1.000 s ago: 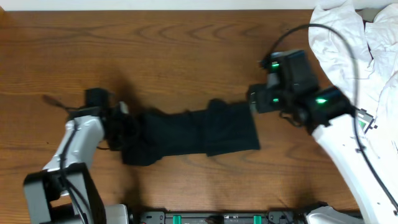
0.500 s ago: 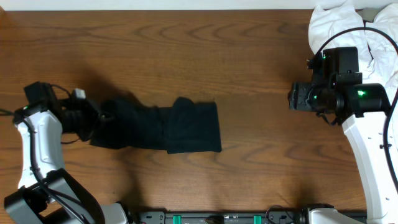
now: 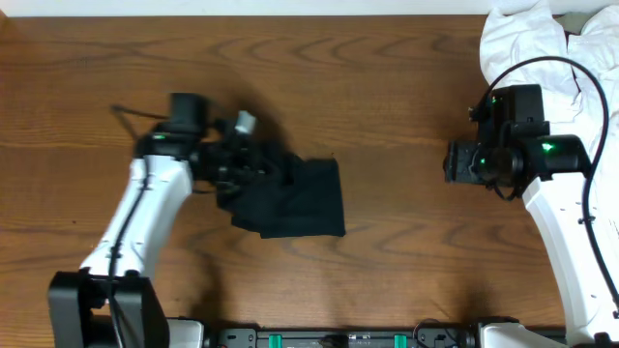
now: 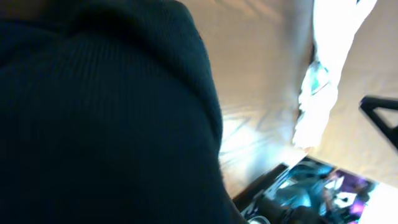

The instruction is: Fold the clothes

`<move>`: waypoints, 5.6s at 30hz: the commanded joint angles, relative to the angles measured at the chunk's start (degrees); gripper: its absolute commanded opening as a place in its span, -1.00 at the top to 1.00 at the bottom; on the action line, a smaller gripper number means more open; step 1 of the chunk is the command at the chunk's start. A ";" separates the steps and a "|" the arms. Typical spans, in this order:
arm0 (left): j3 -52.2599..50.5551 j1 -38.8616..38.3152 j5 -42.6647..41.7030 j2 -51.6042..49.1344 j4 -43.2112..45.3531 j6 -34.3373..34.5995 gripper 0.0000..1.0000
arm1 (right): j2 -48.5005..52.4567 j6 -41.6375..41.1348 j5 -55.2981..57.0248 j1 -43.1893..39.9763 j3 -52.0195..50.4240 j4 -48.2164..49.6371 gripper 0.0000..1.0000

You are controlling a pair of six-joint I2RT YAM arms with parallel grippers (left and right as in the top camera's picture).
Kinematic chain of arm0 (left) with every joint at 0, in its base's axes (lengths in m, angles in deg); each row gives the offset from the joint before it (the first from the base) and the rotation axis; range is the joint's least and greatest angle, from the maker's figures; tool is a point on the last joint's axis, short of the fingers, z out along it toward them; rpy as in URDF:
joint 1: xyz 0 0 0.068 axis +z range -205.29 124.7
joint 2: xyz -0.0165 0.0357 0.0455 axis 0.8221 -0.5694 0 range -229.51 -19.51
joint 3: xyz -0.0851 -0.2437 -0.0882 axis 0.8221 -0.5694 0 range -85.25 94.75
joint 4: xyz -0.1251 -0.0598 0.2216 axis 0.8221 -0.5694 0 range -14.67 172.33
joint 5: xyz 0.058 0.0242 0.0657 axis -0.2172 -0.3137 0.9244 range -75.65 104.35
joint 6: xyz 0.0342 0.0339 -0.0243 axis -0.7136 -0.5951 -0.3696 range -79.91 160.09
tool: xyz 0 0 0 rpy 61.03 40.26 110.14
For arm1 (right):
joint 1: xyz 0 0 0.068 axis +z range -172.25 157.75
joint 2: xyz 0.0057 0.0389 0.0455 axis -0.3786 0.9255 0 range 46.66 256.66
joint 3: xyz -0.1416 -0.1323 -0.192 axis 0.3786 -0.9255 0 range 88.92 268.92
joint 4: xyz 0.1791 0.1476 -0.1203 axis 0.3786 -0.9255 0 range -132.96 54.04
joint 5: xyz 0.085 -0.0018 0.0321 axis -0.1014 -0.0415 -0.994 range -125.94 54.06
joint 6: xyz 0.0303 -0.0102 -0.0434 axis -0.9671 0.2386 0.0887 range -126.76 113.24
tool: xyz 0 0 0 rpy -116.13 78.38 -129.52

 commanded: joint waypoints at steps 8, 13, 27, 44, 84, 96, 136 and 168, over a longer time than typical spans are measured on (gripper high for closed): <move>0.85 -15.41 15.10 0.94 5.11 10.97 0.86 | 0.20 0.85 -0.48 -0.11 -1.11 0.37 -0.33; 0.85 -18.84 21.24 0.85 5.11 11.74 0.66 | 0.20 0.87 -1.81 -0.11 -1.14 0.33 -0.33; 0.87 -23.74 21.88 0.52 10.14 15.08 0.66 | 0.20 1.05 -2.80 -0.11 -1.14 0.17 -0.32; 2.34 -11.08 32.13 11.28 3.63 1.79 0.56 | 1.22 13.73 -27.91 9.90 -1.18 1.03 -0.41; 1.38 -5.92 36.02 -8.59 -3.21 1.79 0.45 | 20.94 -8.37 -18.32 37.22 -1.16 21.18 0.97; 1.38 -5.95 32.30 -8.59 -7.41 1.84 0.33 | 19.69 -4.26 -9.14 22.51 -0.55 12.31 0.97; 7.39 -11.43 28.33 -9.77 3.72 -17.11 0.33 | 19.47 1.11 -30.71 27.98 0.02 19.56 0.81; 5.18 -11.30 40.39 -28.02 6.10 -13.57 0.31 | 42.56 -0.59 -28.61 22.49 0.02 21.40 0.86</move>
